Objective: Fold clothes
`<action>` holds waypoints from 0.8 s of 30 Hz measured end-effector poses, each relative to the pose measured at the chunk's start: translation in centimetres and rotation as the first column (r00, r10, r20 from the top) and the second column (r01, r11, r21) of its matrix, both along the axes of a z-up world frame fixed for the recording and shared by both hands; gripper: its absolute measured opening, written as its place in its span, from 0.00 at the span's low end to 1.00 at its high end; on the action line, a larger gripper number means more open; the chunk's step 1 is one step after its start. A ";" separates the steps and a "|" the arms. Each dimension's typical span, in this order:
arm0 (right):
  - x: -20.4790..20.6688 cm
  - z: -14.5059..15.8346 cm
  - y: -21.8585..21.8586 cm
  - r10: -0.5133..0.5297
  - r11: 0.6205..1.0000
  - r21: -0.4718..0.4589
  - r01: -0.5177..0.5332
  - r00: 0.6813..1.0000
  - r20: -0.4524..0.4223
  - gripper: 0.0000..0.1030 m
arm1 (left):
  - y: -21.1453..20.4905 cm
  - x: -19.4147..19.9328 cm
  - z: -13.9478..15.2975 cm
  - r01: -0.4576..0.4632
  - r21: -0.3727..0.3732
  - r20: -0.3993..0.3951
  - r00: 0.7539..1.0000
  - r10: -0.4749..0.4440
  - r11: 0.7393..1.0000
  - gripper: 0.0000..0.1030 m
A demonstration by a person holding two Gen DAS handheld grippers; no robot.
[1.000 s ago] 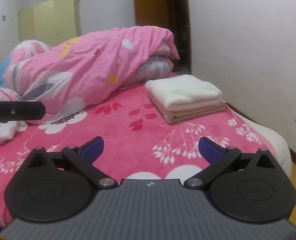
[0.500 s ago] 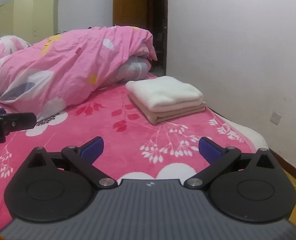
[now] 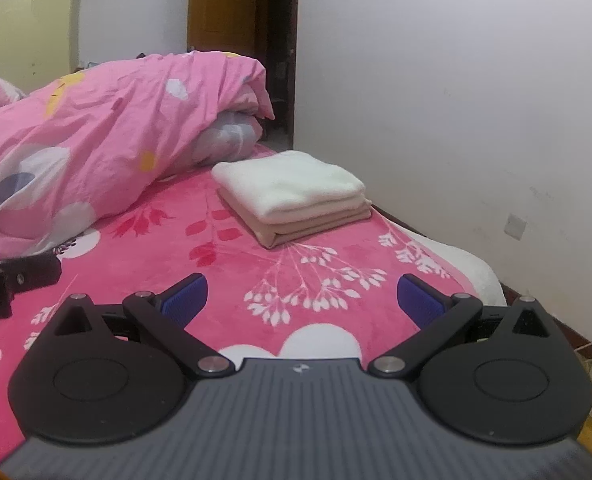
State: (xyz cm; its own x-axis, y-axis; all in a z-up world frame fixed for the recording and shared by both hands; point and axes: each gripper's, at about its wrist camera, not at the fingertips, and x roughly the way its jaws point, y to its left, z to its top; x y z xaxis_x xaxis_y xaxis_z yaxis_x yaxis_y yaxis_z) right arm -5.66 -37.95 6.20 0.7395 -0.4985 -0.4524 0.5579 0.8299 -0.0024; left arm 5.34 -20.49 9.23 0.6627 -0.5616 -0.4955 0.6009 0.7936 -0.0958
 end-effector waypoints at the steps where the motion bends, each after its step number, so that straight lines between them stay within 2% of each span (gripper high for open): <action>1: 0.0 0.0 0.0 -0.001 1.000 0.002 0.001 1.000 0.000 0.99 | -0.2 0.0 -0.1 -0.004 0.008 0.001 1.000 0.004 1.000 1.00; 12: 0.8 -0.2 0.2 -0.004 1.000 -0.024 0.003 0.999 -0.037 0.99 | -1.2 0.0 -0.2 -0.012 0.061 0.001 1.000 0.012 0.998 1.00; 19: 0.8 -0.1 1.0 0.003 0.997 -0.078 -0.008 0.998 -0.063 0.99 | -1.4 -0.1 -0.4 -0.012 0.077 -0.009 1.000 0.013 0.997 1.00; 24: 0.8 -0.1 0.9 0.008 0.998 -0.061 -0.012 0.998 -0.064 0.99 | -1.4 -0.2 -0.7 -0.011 0.086 -0.018 1.000 0.013 0.996 1.00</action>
State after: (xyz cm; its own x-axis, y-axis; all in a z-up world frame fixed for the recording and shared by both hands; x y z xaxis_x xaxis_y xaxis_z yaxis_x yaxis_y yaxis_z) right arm -4.85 -37.03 6.06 0.7152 -0.5197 -0.4673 0.5471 0.8324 -0.0883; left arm 5.15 -21.93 8.54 0.6593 -0.5082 -0.5541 0.5899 0.8066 -0.0380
